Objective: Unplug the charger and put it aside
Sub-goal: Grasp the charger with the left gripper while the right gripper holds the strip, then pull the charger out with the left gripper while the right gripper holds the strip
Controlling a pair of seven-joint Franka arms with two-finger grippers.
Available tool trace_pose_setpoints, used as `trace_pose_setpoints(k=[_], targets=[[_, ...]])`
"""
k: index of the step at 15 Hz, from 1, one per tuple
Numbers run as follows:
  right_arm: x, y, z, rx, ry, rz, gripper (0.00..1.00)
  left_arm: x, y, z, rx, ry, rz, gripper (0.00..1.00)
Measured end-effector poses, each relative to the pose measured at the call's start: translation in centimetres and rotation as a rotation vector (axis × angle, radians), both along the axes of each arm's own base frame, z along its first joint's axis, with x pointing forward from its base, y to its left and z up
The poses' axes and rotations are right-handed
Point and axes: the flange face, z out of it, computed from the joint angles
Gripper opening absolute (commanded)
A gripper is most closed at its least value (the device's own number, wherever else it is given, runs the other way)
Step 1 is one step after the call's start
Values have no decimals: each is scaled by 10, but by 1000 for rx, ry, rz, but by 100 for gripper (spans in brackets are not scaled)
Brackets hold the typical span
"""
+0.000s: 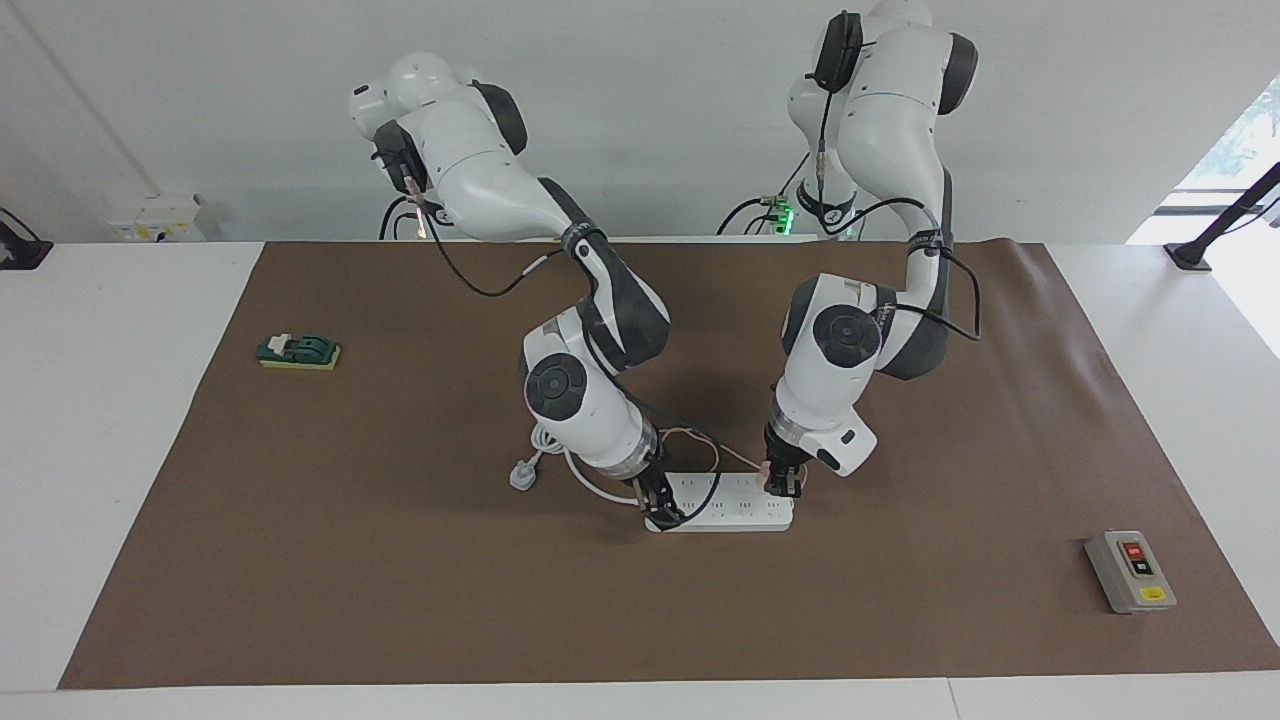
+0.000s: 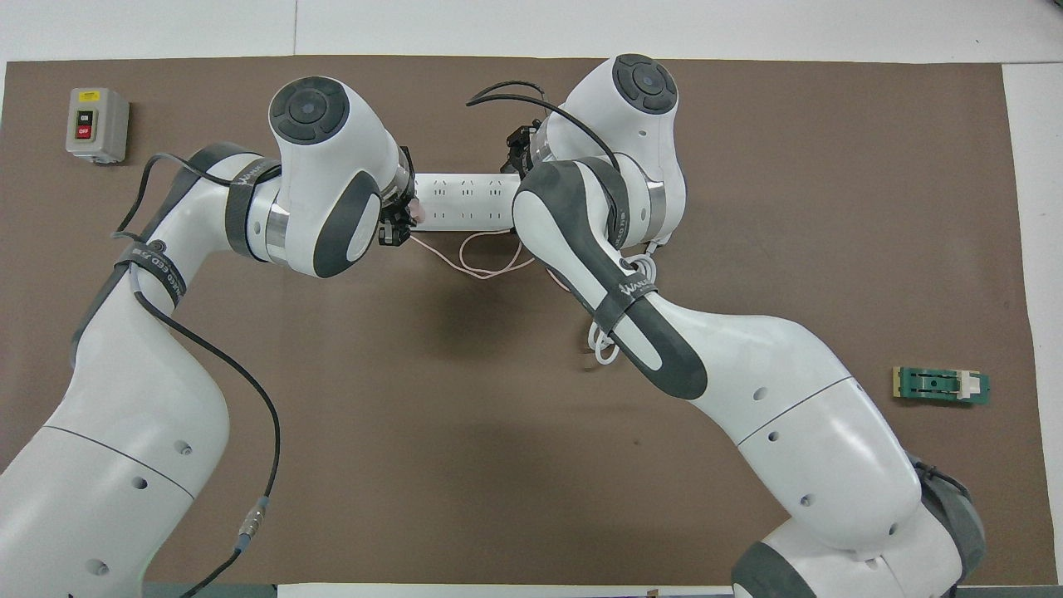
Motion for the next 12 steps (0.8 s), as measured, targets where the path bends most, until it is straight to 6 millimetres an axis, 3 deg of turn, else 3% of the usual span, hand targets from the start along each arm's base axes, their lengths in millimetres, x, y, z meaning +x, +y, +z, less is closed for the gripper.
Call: trace_pose_setpoints(k=[12], targets=[[0,10,-16,8,-34,-12,98,0,0,0,0,0,0,0]])
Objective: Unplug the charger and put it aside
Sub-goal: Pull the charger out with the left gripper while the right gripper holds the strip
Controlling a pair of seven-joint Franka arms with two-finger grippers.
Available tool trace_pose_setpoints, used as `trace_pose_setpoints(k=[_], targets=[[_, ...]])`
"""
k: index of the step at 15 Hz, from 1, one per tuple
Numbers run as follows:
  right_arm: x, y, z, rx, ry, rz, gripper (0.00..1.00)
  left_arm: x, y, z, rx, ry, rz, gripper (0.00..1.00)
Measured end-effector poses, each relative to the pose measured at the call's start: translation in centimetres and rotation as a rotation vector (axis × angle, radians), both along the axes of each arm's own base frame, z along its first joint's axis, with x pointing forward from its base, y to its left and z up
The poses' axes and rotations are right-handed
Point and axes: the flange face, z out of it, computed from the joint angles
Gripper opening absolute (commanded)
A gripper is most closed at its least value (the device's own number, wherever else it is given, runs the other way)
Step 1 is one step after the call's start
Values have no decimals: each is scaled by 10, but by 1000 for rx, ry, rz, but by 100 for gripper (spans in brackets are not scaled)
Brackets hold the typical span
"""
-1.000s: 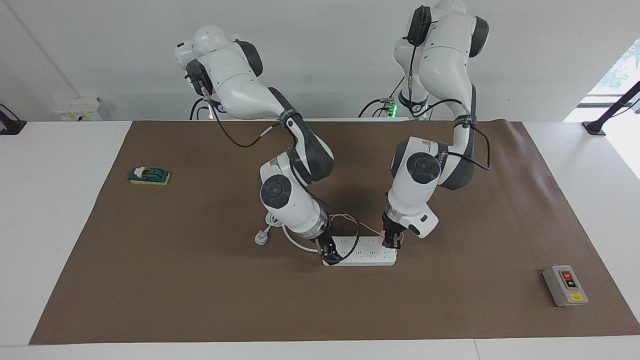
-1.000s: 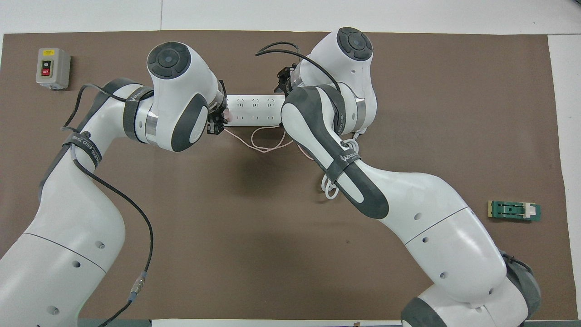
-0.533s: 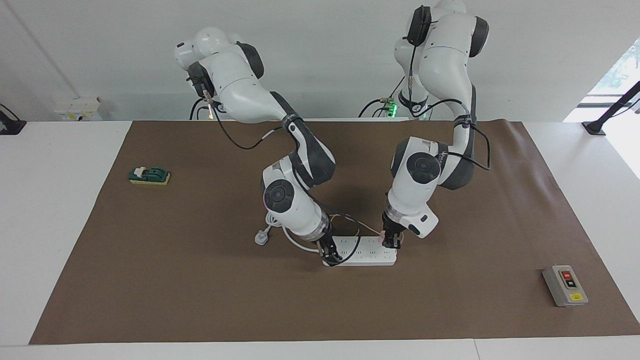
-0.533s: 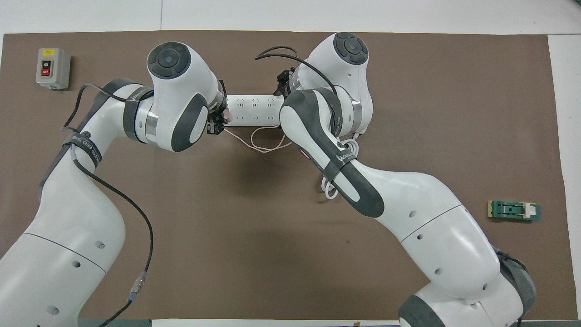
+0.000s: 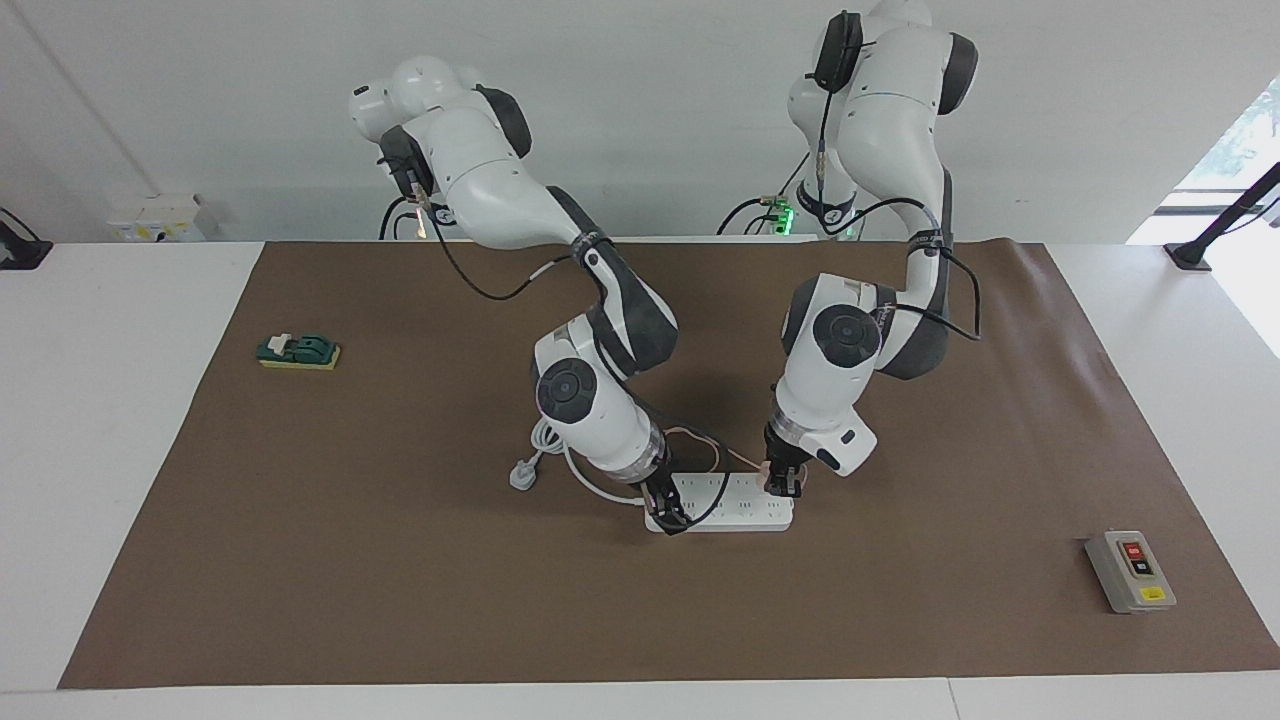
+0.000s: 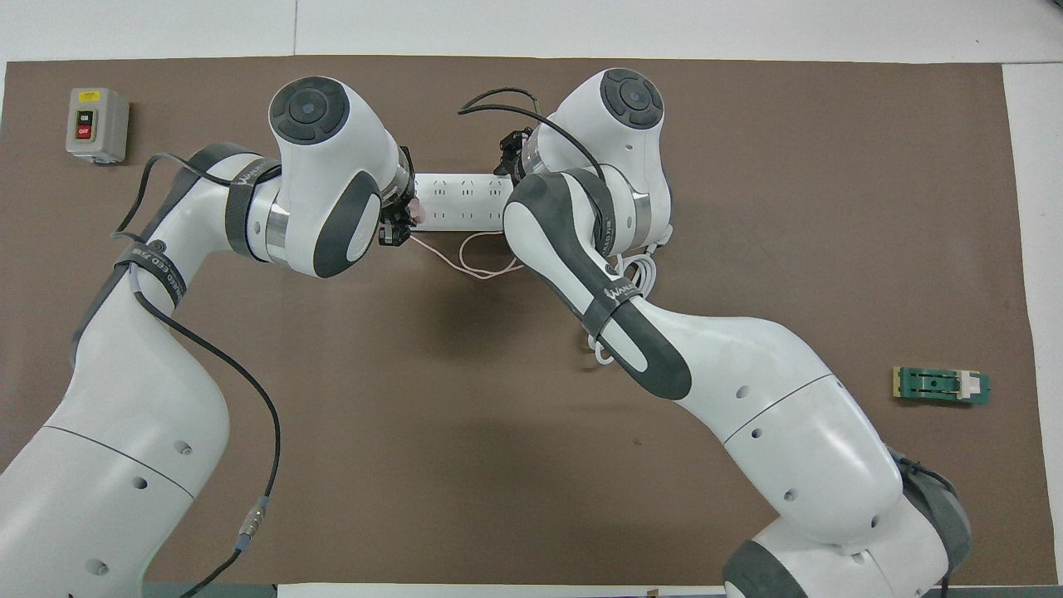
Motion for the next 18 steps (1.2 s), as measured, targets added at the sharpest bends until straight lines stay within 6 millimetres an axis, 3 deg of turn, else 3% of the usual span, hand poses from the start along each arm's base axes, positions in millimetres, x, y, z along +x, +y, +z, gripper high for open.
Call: trace_pose_setpoints(k=[15,16,18], targets=[[-1,1,-15,3,-28,-21,98,0,0,0,0,0,0,0],[-1,1,-15,3,-28,-22,91,0,0,1,1,1,0,0],[-1,1,-15,4,-26,-27,62,1,0,1,3,7,0,0]])
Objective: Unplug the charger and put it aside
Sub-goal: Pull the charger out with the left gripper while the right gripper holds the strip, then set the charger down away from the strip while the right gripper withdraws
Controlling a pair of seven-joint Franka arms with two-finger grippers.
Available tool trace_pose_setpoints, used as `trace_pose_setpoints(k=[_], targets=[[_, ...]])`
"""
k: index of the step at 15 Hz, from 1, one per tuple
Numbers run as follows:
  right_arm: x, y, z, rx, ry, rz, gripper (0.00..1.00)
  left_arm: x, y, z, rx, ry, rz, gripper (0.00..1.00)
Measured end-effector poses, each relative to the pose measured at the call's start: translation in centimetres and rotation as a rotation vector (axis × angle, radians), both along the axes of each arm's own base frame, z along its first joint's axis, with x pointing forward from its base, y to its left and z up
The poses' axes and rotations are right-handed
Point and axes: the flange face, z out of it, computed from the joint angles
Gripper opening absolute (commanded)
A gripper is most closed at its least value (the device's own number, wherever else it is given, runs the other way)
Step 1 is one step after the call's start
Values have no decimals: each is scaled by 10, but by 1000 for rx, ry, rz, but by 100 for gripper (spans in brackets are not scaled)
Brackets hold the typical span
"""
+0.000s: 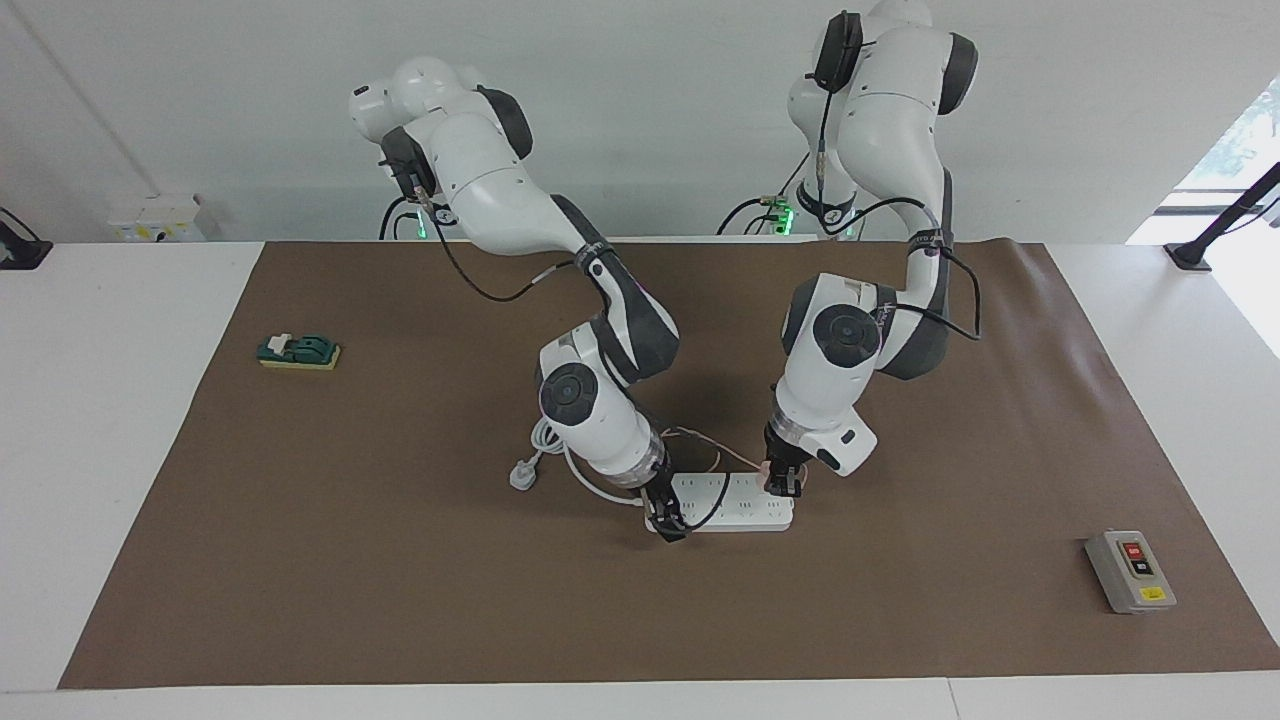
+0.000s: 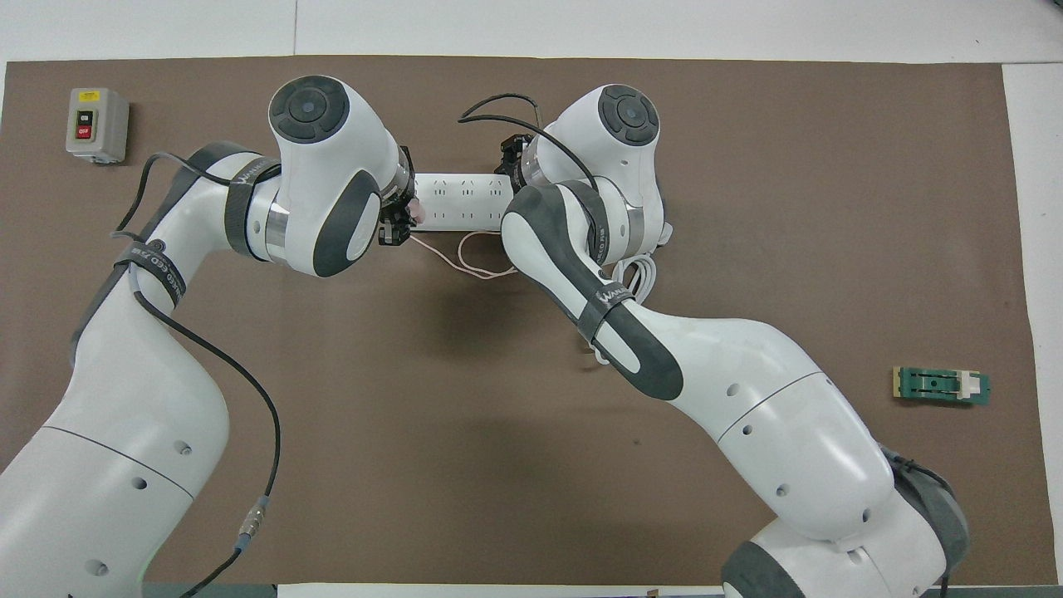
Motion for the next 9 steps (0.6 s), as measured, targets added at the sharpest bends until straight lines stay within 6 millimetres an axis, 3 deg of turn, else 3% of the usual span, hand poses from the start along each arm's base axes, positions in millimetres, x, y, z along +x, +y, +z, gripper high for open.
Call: trace_pose_setpoints(k=[1,2,6,9], targets=[[0,0,0,0,1,-3,48,1,0,0,2,6,0,0],[0,0,0,0,1,-3,42,2,-1,2,5,14,-1,0],[0,0,0,0,0,-2,42,9,1,18,21,56,-36,0],[0,0,0,0,0,-2,43,16,32,50,51,106,-53,0]])
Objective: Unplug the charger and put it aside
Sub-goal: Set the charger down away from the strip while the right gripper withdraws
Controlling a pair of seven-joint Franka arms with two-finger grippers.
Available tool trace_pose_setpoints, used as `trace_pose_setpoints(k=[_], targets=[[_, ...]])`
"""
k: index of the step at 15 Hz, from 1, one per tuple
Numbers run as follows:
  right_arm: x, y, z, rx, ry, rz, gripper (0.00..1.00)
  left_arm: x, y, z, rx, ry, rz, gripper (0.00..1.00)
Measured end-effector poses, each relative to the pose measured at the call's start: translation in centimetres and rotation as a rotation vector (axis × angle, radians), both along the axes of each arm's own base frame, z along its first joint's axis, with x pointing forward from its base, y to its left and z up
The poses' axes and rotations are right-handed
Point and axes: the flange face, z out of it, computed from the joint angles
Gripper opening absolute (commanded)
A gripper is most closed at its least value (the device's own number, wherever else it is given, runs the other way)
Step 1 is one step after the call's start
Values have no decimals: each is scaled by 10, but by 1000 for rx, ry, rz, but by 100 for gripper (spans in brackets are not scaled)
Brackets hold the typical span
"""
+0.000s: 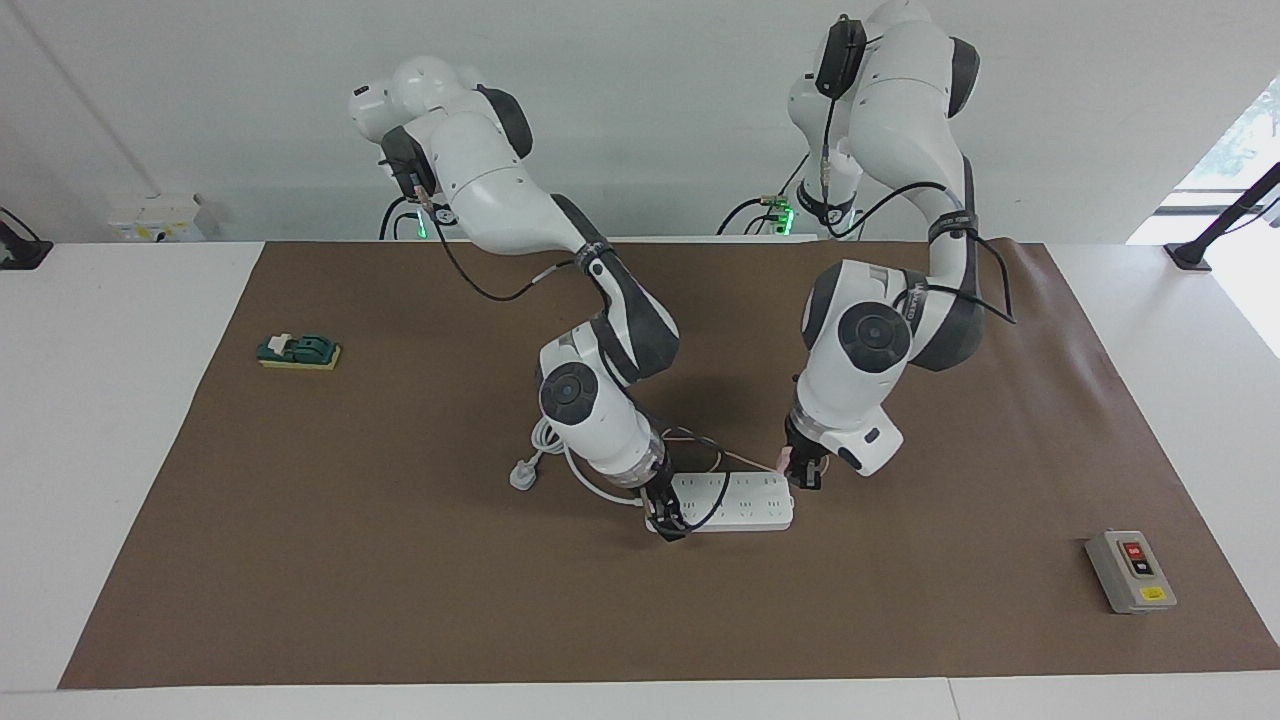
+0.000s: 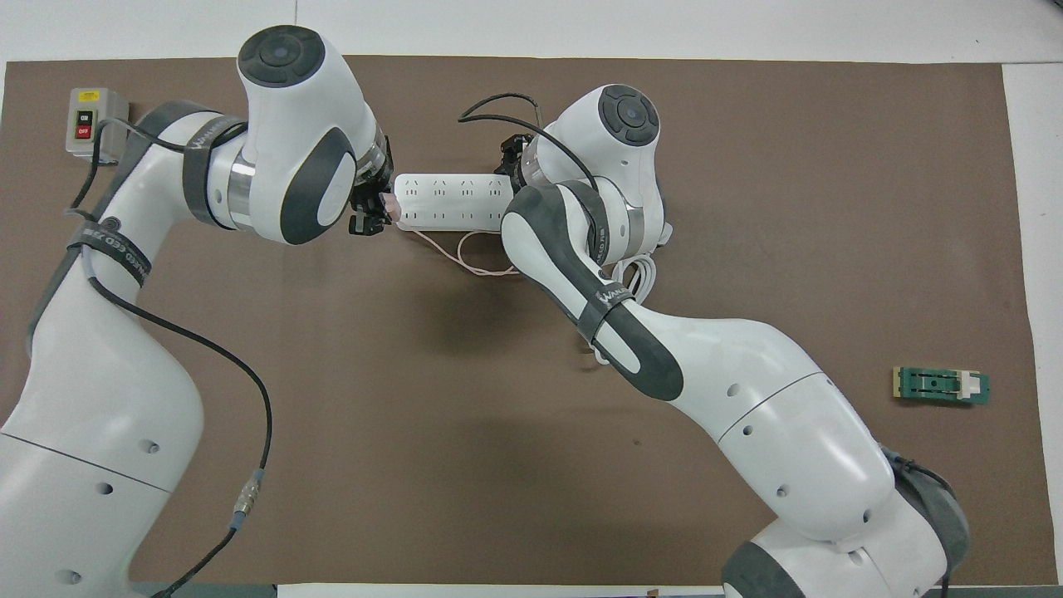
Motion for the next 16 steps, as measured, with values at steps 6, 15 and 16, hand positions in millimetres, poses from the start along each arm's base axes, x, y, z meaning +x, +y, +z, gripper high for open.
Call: trace_pose_setpoints(k=[6,15,16], targets=[[0,0,0,0,0,0,100,20,112,48,-54,66,-129,0],[11,-55,120,-39,-55,47,100,-11,373,43,-146,82,-541,0],[10,-69,131,-72,-58,89,100,-17,379,27,-145,62,-536,0]])
